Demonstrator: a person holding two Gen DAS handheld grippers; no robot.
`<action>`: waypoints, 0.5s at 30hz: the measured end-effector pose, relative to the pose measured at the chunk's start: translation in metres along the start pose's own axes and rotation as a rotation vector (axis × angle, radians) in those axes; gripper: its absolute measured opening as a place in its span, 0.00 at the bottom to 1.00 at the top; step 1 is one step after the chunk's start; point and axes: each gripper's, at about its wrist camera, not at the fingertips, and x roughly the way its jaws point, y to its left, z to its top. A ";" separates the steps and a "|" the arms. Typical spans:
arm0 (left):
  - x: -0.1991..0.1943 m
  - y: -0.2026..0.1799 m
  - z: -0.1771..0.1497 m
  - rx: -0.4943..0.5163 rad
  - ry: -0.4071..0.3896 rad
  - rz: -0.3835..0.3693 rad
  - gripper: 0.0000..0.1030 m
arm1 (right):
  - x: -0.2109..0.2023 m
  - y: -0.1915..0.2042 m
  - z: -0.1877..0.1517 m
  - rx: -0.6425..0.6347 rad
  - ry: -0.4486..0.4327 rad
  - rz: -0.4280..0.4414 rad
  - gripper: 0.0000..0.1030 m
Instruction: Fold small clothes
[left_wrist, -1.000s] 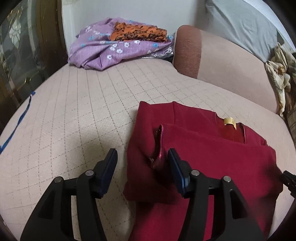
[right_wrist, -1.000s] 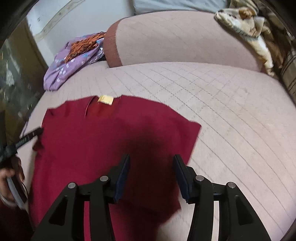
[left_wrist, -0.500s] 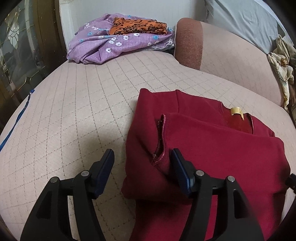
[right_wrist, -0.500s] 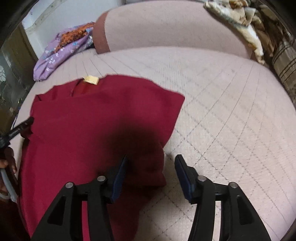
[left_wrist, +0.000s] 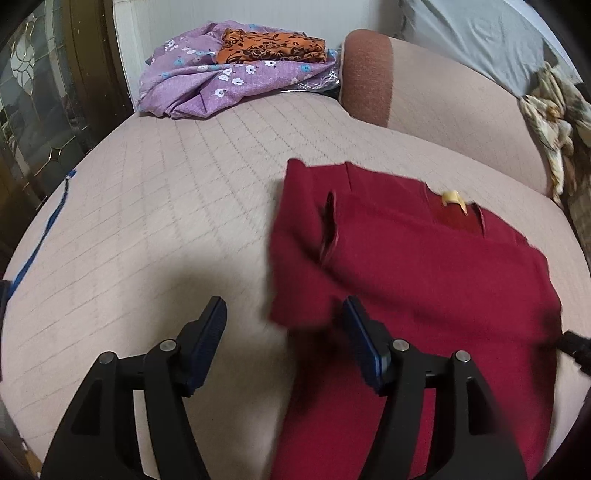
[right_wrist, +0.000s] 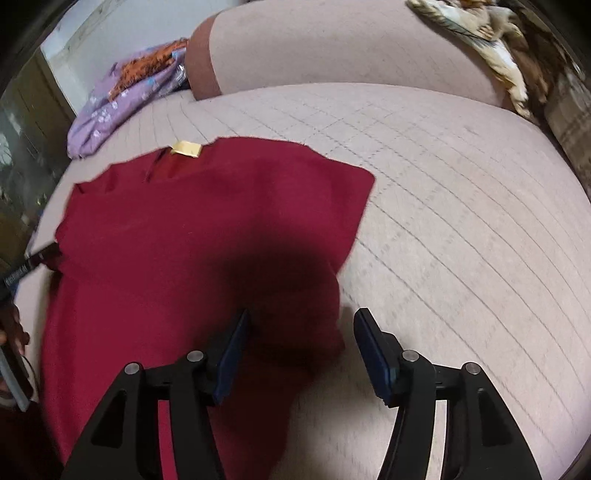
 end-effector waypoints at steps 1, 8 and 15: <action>-0.005 0.003 -0.004 0.003 0.001 0.000 0.65 | -0.011 -0.001 -0.006 0.011 -0.001 0.044 0.58; -0.053 0.021 -0.063 0.028 0.031 -0.040 0.66 | -0.064 0.008 -0.064 -0.021 0.028 0.203 0.64; -0.077 0.022 -0.108 0.014 0.058 -0.087 0.68 | -0.070 0.021 -0.119 -0.023 0.101 0.212 0.65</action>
